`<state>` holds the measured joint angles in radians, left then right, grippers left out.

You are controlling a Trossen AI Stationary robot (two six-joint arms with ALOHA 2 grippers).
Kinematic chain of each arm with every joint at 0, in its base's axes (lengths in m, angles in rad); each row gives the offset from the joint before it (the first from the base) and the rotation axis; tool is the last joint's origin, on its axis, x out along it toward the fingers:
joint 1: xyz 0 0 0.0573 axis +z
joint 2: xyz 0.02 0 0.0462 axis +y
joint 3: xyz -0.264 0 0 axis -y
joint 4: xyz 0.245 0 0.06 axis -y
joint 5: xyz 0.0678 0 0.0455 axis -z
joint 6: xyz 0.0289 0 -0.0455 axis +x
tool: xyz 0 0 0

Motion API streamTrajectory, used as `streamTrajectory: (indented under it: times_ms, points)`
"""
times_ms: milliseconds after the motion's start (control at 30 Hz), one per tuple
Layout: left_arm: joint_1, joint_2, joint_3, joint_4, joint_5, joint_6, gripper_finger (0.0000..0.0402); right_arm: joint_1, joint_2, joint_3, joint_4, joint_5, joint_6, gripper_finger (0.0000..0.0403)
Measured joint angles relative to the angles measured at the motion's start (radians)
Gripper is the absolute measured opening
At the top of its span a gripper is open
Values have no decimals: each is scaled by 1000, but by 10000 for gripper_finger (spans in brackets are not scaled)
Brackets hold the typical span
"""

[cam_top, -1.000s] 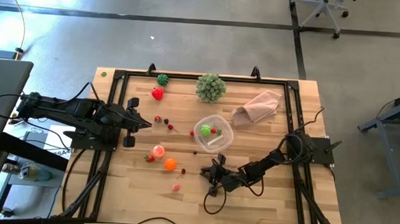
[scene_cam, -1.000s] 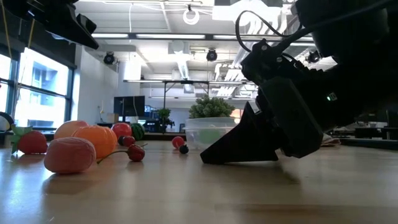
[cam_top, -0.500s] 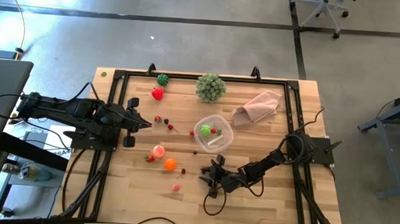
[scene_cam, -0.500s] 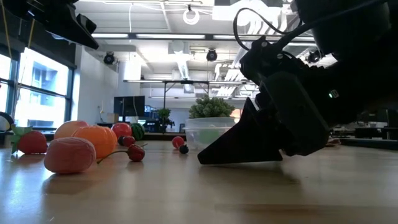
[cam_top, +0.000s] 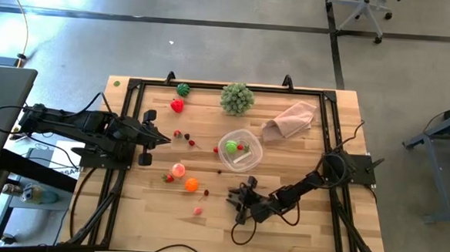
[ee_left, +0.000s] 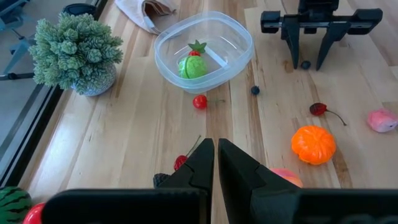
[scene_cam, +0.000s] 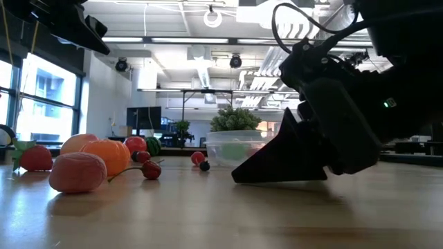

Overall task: Pick and placing Produce into tupperware
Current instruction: Put the bottom blueberry into the container

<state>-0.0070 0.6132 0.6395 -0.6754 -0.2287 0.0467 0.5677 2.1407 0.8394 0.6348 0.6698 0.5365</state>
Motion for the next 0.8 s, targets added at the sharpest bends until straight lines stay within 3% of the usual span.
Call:
streamTrajectory:
  times_ms: [567,800]
  points:
    - [0,0,0,0,0,0,14,48,0,0,-33,54,104,159]
    - [0,0,0,0,0,0,14,55,0,-2,-40,72,78,129]
